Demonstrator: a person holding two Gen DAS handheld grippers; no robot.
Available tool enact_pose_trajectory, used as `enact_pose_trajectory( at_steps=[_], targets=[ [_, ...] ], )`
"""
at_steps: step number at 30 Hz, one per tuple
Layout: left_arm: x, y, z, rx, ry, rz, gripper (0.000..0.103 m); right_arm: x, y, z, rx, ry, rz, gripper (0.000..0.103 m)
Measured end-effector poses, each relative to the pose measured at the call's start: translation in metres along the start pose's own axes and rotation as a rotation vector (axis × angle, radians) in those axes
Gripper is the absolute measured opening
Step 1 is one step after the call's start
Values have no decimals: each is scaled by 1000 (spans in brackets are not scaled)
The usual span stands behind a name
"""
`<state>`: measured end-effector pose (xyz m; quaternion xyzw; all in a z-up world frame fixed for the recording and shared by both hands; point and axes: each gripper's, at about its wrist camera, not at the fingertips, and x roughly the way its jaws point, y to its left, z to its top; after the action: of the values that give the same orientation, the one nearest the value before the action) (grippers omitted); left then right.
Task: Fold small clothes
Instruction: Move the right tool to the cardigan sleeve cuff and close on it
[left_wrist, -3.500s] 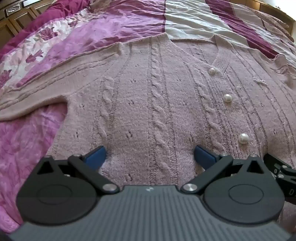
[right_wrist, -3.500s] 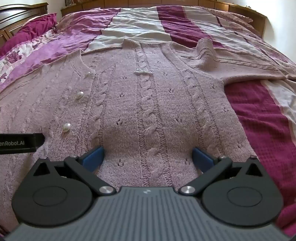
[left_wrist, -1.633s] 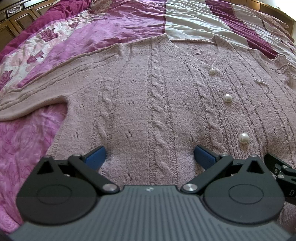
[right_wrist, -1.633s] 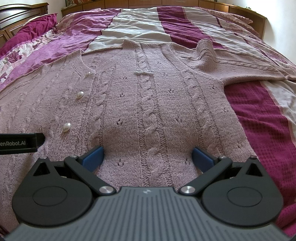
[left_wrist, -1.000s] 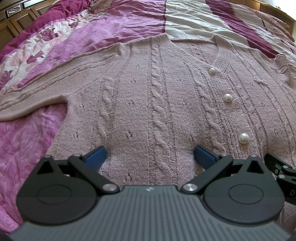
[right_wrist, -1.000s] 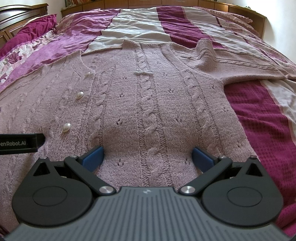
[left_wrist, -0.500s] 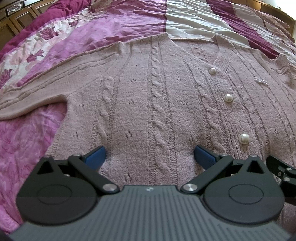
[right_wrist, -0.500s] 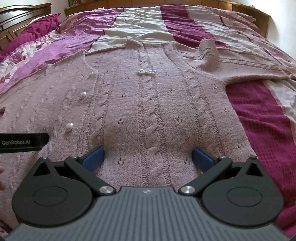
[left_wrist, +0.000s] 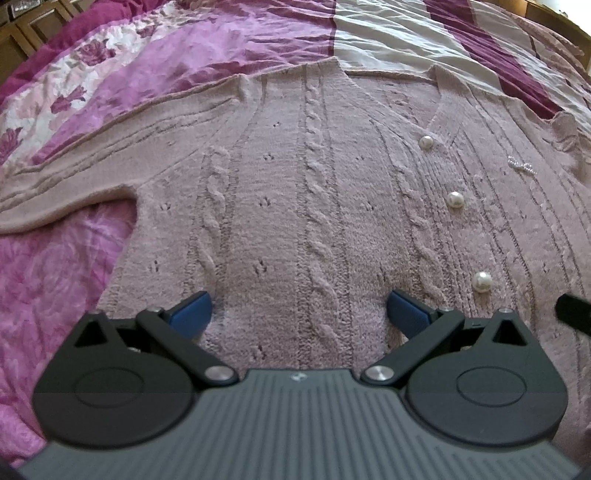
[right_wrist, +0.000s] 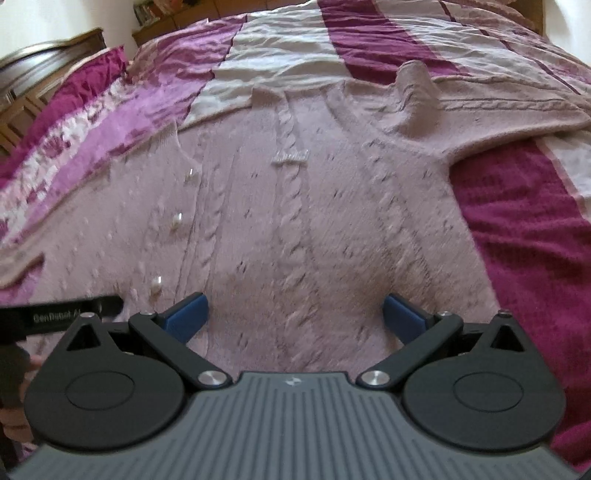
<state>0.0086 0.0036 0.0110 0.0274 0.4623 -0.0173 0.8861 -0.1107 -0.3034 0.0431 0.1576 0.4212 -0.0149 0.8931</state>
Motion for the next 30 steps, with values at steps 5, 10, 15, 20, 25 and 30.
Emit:
enact_pose_trajectory(
  at_steps=[5,10,15,20,25,30],
  targets=[
    [-3,1,6,-18,15,3,103,-5,-26,20,46,-37,-8,103],
    [-7,0,12,-16,9,11,103,-3,-62,41,98,-62,-16,103],
    [-9,-1,19,-12,2,15,103,4,-101,63,143,-94,-27,103],
    [-1,-1,22,-22,11,13,103,12,-146,89,214,-142,-81,103],
    [8,-2,19,-31,36,14,103,20,-194,112,307,-202,-126,103],
    [13,-4,18,-22,44,22,103,35,-244,130,428,-245,-179,103]
  ],
)
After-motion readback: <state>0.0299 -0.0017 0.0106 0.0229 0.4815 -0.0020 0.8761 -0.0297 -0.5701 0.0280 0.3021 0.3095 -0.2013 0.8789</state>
